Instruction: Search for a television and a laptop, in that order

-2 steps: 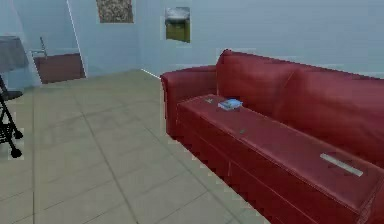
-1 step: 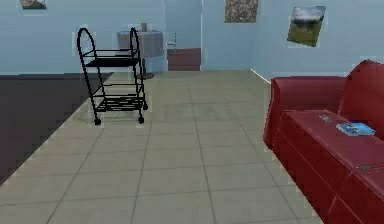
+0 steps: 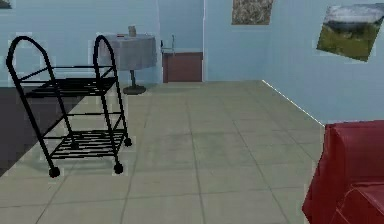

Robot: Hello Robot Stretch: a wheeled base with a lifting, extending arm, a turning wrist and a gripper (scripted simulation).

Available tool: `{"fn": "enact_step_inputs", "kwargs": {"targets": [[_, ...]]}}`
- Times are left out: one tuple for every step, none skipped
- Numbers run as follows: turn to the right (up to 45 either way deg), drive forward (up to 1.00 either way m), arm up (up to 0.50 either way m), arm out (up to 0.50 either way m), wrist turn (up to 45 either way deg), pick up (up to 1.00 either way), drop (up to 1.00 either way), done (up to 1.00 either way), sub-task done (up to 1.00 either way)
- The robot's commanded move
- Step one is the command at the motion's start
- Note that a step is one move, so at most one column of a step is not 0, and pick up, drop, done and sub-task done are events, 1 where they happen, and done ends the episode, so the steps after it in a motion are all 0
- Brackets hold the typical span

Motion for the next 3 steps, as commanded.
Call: {"fn": "enact_step_inputs", "kwargs": {"targets": [[0.0,1.00,0.00,0.00,0.0,0.00,0.00,0.00,0.00],[0.0,1.00,0.00,0.00,0.0,0.00,0.00,0.00,0.00],[-3.0,0.00,0.00,0.00,0.0,0.00,0.00,0.00,0.00]]}}
